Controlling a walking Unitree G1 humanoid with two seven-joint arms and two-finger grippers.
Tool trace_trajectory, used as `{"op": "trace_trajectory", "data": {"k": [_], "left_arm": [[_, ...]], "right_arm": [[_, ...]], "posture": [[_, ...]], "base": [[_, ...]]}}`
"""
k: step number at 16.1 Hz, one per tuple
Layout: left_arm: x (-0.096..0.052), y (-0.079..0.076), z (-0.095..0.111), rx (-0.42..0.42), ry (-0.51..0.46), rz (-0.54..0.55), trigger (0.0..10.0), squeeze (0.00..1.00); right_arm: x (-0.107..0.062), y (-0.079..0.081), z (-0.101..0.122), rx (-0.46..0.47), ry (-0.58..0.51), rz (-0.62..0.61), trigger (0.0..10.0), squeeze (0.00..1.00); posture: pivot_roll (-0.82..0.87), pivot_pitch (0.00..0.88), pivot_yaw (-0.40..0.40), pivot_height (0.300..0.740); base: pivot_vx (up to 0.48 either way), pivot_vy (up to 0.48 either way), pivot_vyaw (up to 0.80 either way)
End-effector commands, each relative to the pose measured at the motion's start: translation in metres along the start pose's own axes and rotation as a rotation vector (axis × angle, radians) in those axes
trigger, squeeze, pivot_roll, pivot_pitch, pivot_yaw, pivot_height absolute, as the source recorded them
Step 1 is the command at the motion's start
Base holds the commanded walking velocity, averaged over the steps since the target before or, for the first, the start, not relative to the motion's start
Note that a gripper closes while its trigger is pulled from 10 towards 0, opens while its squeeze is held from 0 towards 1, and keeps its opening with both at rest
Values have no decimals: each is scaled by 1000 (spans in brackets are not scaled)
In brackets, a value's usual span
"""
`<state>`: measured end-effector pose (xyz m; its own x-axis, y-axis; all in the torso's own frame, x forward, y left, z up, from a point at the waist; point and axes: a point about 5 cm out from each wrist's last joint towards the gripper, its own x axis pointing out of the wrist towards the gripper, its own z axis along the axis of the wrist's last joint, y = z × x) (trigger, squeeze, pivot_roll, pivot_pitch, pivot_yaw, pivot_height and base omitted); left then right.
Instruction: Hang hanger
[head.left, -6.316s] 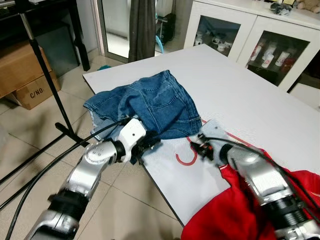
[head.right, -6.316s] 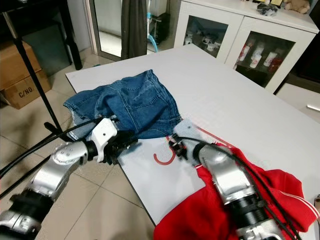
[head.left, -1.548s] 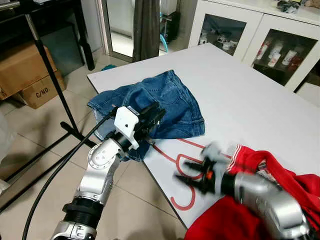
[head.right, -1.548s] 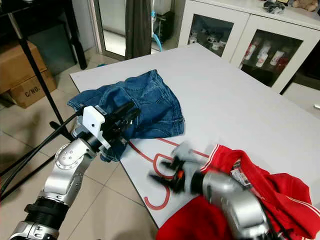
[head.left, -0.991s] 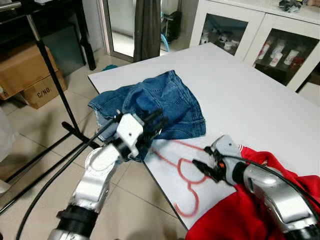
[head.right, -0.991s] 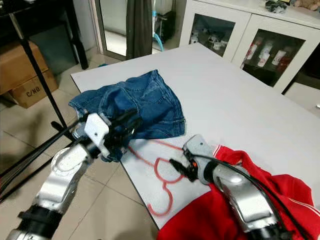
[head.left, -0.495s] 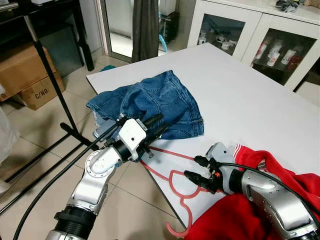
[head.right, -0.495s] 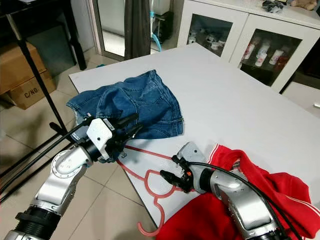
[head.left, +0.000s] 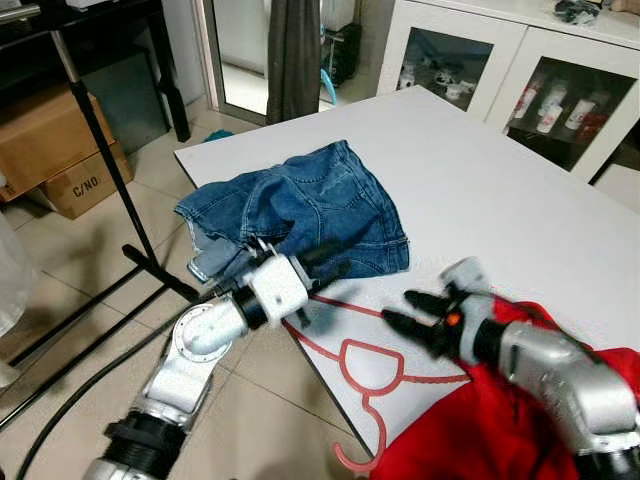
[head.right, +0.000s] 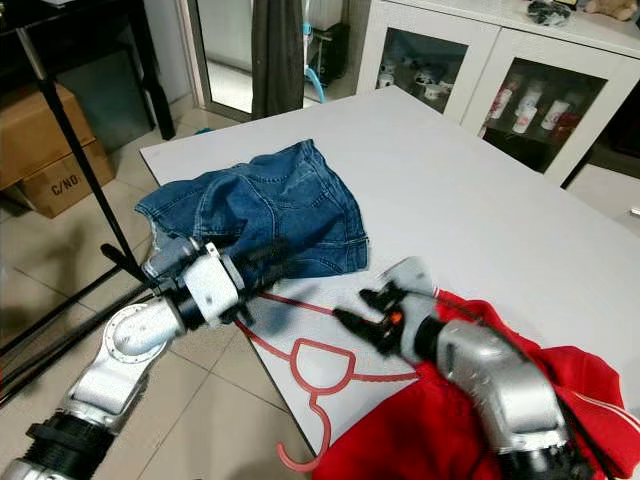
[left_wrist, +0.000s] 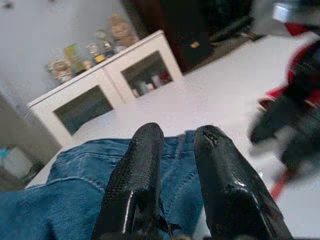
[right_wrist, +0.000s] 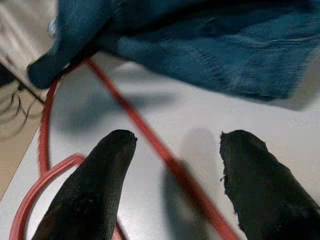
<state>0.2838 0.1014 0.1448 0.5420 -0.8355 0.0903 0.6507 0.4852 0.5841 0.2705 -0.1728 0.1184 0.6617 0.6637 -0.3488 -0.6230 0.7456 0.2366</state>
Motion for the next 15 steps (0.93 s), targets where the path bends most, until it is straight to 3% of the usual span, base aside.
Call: {"op": "trace_trajectory", "data": {"k": [1, 4, 5, 7, 15], "left_arm": [[-4, -12, -6, 39, 19, -81, 10000, 0], [-11, -19, -10, 85, 23, -125, 10000, 0], [-17, -24, -10, 107, 10, -161, 10000, 231], [-26, -31, -7, 107, -22, -224, 10000, 1000], [-50, -33, 0, 55, -40, -327, 10000, 1000]], "right_arm": [[-5, -4, 8, 68, -53, 1, 10000, 0], [-7, -11, 13, 114, -100, -32, 10000, 0], [-8, -16, 12, 120, -100, -69, 10000, 0], [-8, -19, 11, 125, -96, -90, 10000, 0], [-6, -21, 7, 144, -86, -106, 10000, 0]], "posture": [[85, 93, -35, 740], [83, 94, -38, 740], [80, 97, -40, 740], [81, 100, -41, 740], [88, 98, -50, 740]], "base": [[0, 0, 0], [0, 0, 0], [0, 0, 0], [0, 0, 0], [0, 0, 0]]}}
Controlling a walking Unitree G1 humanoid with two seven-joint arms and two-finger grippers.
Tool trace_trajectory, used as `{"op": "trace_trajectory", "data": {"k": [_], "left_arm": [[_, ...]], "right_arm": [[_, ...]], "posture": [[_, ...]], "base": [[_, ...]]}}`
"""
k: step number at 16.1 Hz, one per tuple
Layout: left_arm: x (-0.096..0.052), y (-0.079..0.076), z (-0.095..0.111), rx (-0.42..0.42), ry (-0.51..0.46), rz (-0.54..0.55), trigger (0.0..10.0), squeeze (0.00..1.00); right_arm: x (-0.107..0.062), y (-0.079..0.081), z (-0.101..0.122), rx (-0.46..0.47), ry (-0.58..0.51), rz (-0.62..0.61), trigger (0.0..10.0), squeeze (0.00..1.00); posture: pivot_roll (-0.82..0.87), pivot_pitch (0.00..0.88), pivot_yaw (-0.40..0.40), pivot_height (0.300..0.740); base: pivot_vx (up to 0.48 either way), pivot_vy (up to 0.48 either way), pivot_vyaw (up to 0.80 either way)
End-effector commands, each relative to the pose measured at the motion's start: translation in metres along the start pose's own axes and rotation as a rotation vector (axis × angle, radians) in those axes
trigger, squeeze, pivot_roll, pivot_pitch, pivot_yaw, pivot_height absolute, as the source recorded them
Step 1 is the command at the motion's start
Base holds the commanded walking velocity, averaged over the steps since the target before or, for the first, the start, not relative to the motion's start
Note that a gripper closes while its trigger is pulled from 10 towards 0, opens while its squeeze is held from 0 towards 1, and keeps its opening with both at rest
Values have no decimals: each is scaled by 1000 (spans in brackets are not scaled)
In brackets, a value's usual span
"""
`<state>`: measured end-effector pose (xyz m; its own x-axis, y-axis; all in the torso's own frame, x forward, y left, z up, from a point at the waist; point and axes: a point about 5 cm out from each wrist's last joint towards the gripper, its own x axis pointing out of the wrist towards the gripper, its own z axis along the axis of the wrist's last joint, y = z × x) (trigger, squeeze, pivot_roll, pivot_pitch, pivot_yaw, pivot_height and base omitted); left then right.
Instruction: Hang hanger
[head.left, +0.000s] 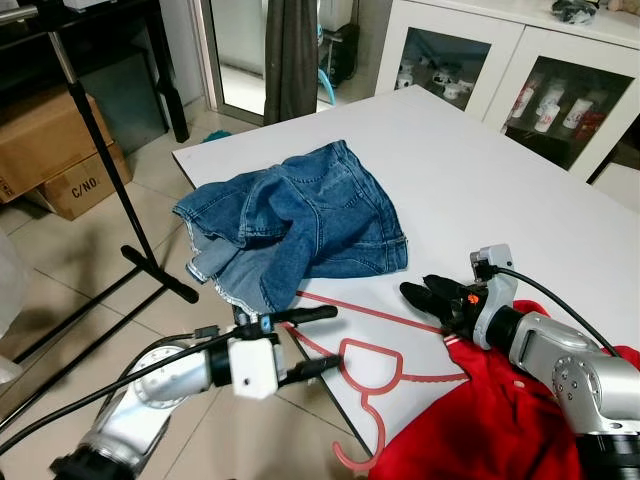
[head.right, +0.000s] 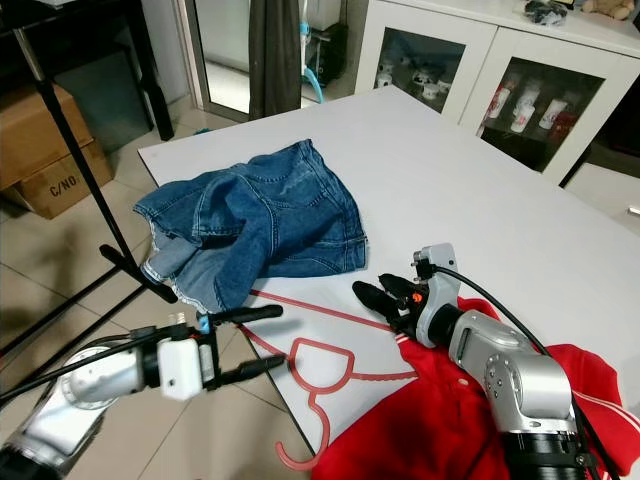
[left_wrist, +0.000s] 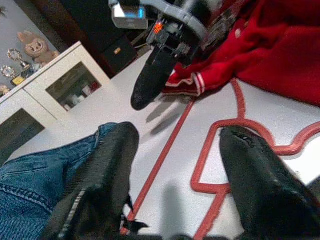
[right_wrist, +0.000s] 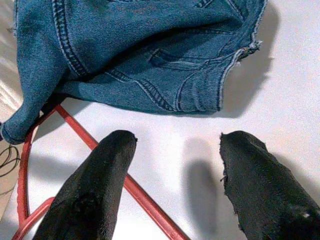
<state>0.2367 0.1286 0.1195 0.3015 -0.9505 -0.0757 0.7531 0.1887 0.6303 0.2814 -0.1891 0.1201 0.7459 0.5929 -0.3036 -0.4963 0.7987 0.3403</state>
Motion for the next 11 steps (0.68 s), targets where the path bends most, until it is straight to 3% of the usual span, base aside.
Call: {"op": "trace_trajectory", "data": {"k": [1, 2, 3, 6, 11], "left_arm": [[-2, -1, 3, 7, -6, -15, 10000, 1000], [-5, -8, 1, 24, 15, -61, 10000, 443], [-11, -16, -5, 54, 52, -125, 10000, 0], [-11, -16, -5, 40, 57, -132, 10000, 0], [5, -8, -12, 103, 43, -111, 10000, 0]], "right_arm": [[-2, -3, 2, -3, -8, -17, 10000, 0], [-2, -4, 2, -3, -5, -19, 10000, 0], [-1, -4, 1, -3, -2, -20, 10000, 0], [1, -4, 1, -4, 1, -15, 10000, 0], [6, 0, -1, -9, 3, -6, 10000, 0]], "posture": [[91, 98, -53, 740], [92, 98, -54, 740], [94, 98, -55, 740], [100, 95, -58, 740], [98, 86, -57, 740]], "base": [[0, 0, 0], [0, 0, 0], [0, 0, 0], [0, 0, 0], [0, 0, 0]]}}
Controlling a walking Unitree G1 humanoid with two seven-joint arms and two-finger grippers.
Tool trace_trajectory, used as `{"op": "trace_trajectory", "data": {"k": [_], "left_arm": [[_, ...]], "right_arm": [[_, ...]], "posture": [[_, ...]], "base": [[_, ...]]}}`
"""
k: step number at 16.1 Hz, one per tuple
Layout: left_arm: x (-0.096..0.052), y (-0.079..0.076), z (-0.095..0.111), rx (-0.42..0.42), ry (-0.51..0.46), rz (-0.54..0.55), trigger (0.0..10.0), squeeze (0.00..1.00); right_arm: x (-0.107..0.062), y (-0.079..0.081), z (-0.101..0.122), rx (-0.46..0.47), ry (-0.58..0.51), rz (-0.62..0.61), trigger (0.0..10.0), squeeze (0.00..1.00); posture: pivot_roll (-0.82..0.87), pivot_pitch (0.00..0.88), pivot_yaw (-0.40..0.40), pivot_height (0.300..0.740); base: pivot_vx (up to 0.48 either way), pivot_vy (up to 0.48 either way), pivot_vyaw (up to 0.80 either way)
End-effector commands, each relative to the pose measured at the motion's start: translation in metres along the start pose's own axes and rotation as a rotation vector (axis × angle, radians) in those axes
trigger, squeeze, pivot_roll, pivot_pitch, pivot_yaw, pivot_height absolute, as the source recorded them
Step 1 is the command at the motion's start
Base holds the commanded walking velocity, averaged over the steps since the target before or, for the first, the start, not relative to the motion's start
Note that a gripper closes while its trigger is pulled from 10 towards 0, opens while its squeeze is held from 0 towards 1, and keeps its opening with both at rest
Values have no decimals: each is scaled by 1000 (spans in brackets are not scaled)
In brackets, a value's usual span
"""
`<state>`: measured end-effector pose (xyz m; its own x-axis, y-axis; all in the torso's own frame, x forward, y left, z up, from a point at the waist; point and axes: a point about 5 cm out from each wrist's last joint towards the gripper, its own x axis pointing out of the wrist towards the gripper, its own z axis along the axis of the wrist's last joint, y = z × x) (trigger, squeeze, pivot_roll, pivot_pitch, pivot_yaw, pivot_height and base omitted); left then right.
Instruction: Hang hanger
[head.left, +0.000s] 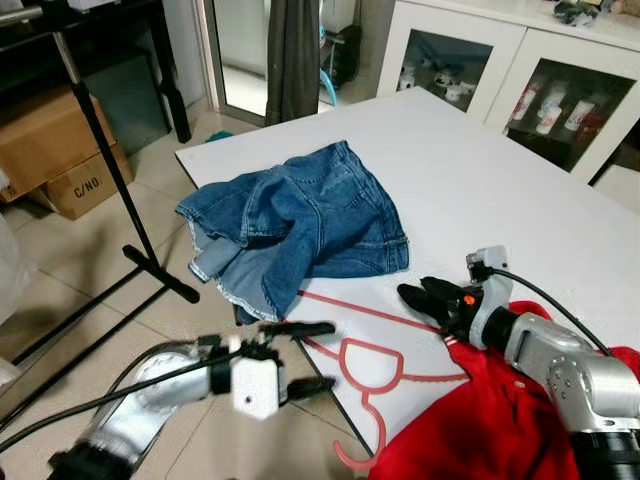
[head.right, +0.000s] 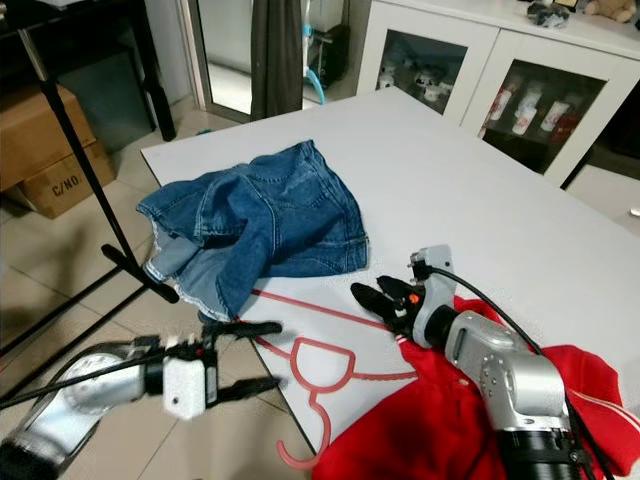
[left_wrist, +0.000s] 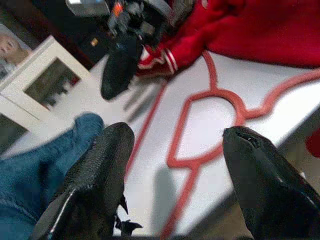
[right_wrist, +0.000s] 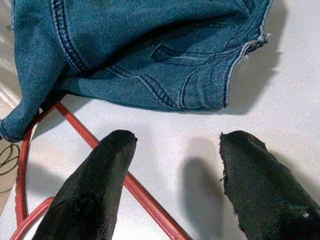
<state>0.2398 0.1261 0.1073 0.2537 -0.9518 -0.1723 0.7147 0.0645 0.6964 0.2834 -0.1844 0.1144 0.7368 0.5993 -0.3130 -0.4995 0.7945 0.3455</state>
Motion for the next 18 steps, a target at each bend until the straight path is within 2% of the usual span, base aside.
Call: {"op": "trace_trajectory", "data": {"k": [1, 2, 3, 4, 18], "left_arm": [[6, -3, 2, 48, -16, -39, 10000, 0], [8, -8, 1, 122, -9, -92, 10000, 0], [3, -18, -8, 211, 27, -173, 10000, 0], [-1, -19, -11, 236, 33, -162, 10000, 0], [-1, -19, -11, 236, 33, -162, 10000, 0]], "right_arm": [[0, -1, 3, -19, -7, -12, 10000, 0], [0, -1, 2, -24, -3, -12, 10000, 0], [-1, -1, 2, -31, 1, -15, 10000, 0], [-3, -2, 2, -30, -4, -23, 10000, 0], [-3, -2, 2, -30, -4, -23, 10000, 0]], "posture": [[89, 85, -60, 740], [89, 85, -60, 740], [78, 83, -55, 740], [74, 84, -53, 740], [74, 84, -53, 740]], "base": [[0, 0, 0], [0, 0, 0], [0, 0, 0], [0, 0, 0], [0, 0, 0]]}}
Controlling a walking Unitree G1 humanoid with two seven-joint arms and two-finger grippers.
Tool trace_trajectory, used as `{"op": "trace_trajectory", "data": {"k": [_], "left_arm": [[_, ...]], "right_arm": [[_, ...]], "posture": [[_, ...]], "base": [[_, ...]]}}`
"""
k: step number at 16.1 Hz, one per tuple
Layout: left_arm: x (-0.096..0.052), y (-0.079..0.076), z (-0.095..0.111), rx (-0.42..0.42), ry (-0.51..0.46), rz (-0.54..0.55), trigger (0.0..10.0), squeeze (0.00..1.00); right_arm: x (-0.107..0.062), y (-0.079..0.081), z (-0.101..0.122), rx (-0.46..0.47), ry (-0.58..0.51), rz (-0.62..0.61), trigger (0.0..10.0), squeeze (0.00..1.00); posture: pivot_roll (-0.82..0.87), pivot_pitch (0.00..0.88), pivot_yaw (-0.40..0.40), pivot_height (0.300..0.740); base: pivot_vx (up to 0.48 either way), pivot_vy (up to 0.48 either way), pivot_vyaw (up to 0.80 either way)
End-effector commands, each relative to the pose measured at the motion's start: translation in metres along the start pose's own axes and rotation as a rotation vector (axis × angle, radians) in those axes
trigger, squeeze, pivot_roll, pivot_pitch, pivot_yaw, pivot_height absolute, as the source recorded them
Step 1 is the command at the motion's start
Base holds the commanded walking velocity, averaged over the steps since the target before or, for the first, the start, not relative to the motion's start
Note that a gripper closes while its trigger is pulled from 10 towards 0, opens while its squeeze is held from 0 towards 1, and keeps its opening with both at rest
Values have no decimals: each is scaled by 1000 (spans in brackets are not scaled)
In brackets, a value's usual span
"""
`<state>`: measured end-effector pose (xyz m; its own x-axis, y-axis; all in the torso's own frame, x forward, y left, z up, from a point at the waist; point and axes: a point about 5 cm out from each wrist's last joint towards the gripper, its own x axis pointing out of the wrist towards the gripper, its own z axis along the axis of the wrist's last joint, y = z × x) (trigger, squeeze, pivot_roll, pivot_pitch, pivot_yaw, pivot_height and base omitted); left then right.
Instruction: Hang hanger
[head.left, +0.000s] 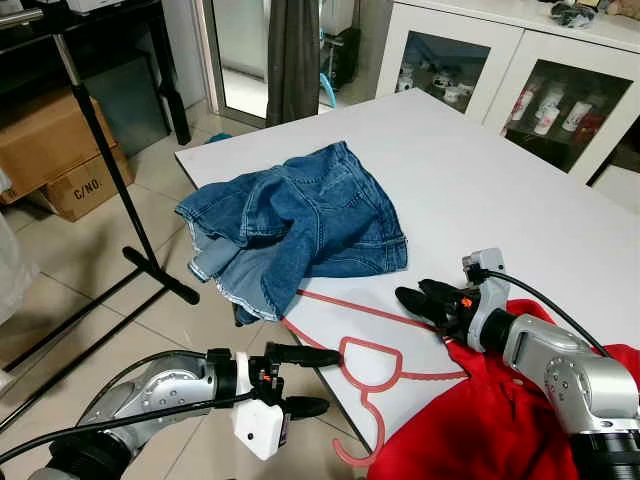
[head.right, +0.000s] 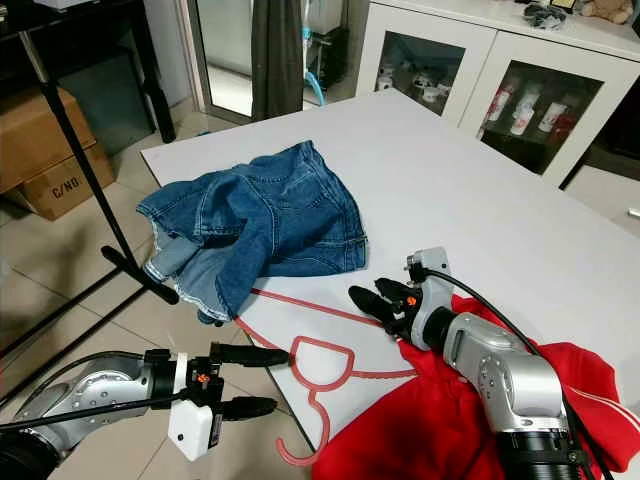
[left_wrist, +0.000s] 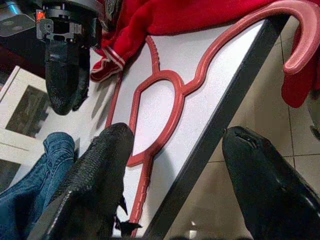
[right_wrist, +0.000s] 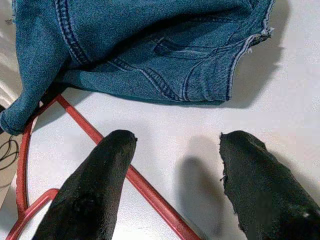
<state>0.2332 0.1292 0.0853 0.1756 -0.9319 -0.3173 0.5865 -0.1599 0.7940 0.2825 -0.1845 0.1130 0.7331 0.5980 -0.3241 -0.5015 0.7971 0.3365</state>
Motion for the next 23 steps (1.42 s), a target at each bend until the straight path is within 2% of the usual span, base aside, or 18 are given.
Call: {"op": "trace_trajectory", "data": {"k": [1, 3, 4, 6, 8, 12, 15, 18, 21, 23], "left_arm": [[0, 1, 0, 11, -4, 1, 10000, 0], [0, 0, -2, 36, -7, 12, 10000, 0], [8, 22, -4, 148, -37, 121, 10000, 0], [9, 24, -5, 155, -31, 137, 10000, 0], [8, 23, -5, 153, -30, 136, 10000, 0], [11, 20, -7, 181, -43, 149, 10000, 0], [10, 15, -7, 191, -43, 125, 10000, 0], [8, 13, -8, 203, -48, 129, 10000, 0], [5, 20, -7, 234, -57, 147, 10000, 0], [1, 32, 1, 291, -104, 207, 10000, 0]], "right_arm": [[-3, -2, 4, -20, -15, -20, 10000, 0], [-3, -2, 4, -21, -15, -21, 10000, 0], [4, 2, -13, -169, 48, -71, 10000, 0], [7, 3, -18, -291, 99, -85, 10000, 0], [7, 3, -20, -336, 142, -71, 10000, 0], [2, 2, -35, -364, 235, -42, 10000, 0], [1, 16, -45, -371, 268, 49, 10000, 0], [0, 23, -47, -379, 270, 99, 10000, 0], [2, 17, -41, -379, 253, 55, 10000, 0], [4, 15, -39, -381, 251, 39, 10000, 0]], "posture": [[74, 84, -53, 740], [72, 85, -53, 740], [76, 85, -25, 740], [81, 85, -30, 740], [82, 85, -33, 740], [78, 88, -33, 740], [75, 89, -31, 740], [72, 89, -23, 740], [74, 87, -23, 740], [77, 88, -28, 740]], "base": [[0, 0, 0], [0, 0, 0], [0, 0, 0], [0, 0, 0], [0, 0, 0], [0, 0, 0], [0, 0, 0], [0, 0, 0], [0, 0, 0], [0, 0, 0]]}}
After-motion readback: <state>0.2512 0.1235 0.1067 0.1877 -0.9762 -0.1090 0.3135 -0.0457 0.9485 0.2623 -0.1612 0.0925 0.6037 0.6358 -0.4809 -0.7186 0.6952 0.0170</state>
